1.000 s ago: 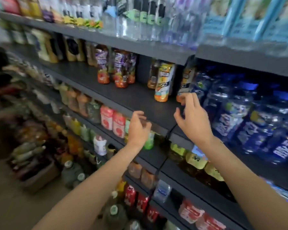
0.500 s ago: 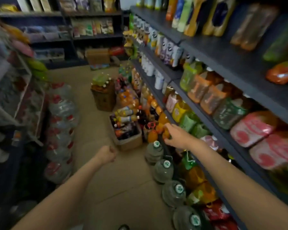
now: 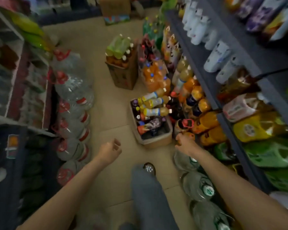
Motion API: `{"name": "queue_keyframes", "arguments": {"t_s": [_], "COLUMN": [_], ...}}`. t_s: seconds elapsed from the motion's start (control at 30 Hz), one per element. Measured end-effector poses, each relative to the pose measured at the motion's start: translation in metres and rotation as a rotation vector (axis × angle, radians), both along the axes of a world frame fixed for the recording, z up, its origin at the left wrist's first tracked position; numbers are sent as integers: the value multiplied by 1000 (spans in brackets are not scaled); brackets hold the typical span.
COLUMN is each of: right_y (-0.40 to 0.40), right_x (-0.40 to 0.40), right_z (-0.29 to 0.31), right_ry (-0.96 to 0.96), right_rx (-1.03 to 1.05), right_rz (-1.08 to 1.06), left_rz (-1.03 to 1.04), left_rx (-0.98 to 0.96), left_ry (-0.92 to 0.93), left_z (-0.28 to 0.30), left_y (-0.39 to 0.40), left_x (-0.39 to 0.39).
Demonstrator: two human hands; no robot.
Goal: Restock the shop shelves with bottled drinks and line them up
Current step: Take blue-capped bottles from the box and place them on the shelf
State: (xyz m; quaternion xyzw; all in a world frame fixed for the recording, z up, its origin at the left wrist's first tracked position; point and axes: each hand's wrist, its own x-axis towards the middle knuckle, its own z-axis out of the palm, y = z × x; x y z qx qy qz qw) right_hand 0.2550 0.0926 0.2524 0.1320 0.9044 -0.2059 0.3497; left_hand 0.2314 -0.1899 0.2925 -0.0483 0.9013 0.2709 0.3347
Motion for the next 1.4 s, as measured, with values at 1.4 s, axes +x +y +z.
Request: {"name": "queue_keyframes", "arguments": {"t_s": [1.4], "right_y": [-4], "right_x": [-207], "right_z": [-426], "right_ry": [-292], "right_rx": [235], "right_rz": [43], "left_rz": [-459], "left_rx": [-159], "left_ry": [11], "left_z": [-487], "left_y": [114], "left_x": [-174]}}
